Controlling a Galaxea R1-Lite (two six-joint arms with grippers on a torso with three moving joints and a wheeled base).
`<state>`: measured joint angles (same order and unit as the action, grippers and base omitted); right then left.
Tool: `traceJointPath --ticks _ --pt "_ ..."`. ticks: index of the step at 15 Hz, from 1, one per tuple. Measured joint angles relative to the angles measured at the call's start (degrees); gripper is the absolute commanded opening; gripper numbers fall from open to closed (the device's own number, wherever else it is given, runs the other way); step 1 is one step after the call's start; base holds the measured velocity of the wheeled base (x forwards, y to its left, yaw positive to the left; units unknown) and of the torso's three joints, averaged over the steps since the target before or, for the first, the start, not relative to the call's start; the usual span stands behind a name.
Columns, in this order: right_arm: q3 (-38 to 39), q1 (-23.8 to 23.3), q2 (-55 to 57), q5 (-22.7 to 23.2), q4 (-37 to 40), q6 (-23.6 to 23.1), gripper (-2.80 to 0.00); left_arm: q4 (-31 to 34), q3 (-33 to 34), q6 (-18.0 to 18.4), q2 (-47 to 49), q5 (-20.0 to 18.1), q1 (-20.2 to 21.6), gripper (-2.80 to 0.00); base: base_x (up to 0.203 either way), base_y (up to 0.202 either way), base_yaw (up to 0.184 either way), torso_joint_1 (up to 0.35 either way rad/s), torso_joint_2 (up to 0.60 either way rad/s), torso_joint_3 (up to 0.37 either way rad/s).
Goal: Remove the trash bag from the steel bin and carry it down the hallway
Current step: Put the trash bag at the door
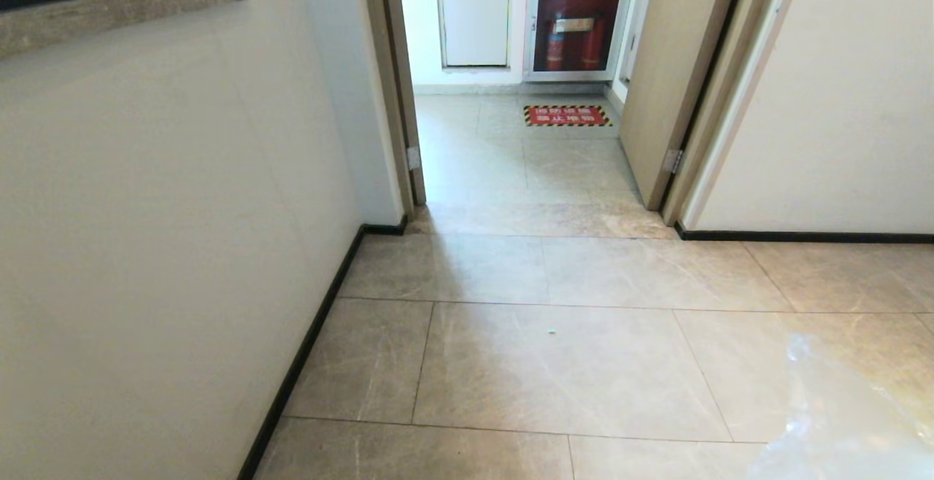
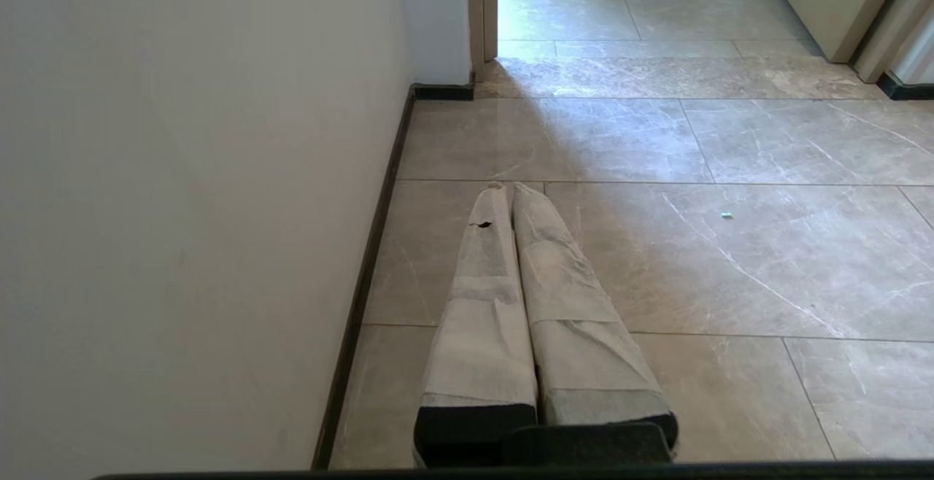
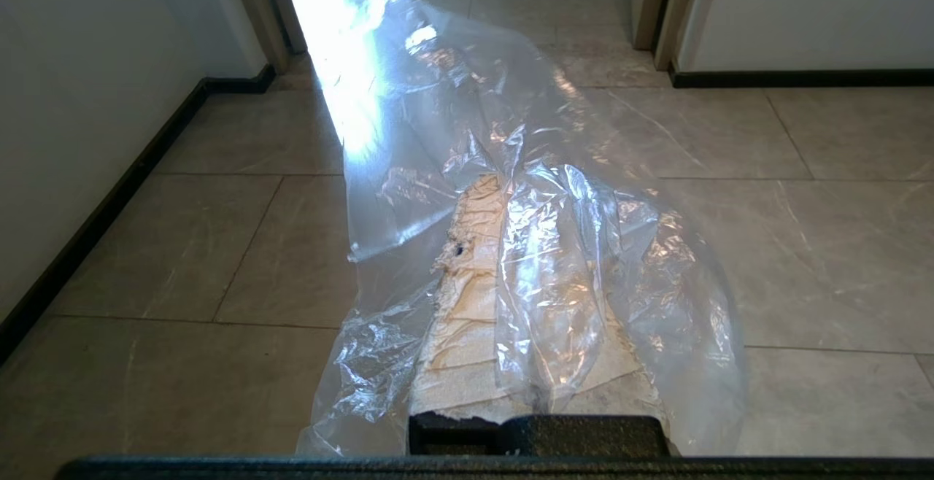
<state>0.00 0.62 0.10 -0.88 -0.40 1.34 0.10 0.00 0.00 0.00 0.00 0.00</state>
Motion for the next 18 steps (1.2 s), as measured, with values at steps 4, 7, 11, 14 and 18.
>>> traceJointPath --ticks 4,7,11,14,18 --pt "0.00 0.09 -0.06 -0.09 -0.05 -0.10 -2.80 0.01 0.00 0.02 0.00 0.00 0.00 -2.80 0.000 0.000 0.000 0.000 0.00 0.000" --pt "0.00 0.06 -0.07 -0.08 -0.06 -0.22 -2.80 0.00 0.00 0.00 0.00 0.00 0.00 -2.80 0.000 0.000 0.000 0.000 0.00 0.000" --pt "0.00 -0.01 -0.07 -0.10 -0.12 -0.08 -2.80 0.02 0.00 0.00 0.00 0.00 0.00 -2.80 0.001 0.001 0.016 0.001 0.00 0.000" --pt "0.00 0.00 -0.07 -0.13 -0.11 -0.09 -2.80 0.00 0.00 0.00 -0.01 -0.05 0.00 -2.80 0.003 -0.005 0.168 0.002 0.00 0.001" --pt "0.00 0.00 -0.06 -0.09 -0.11 0.05 -2.80 0.00 0.00 0.00 -0.02 0.00 0.00 -2.80 0.000 -0.008 0.173 0.000 0.00 0.001"
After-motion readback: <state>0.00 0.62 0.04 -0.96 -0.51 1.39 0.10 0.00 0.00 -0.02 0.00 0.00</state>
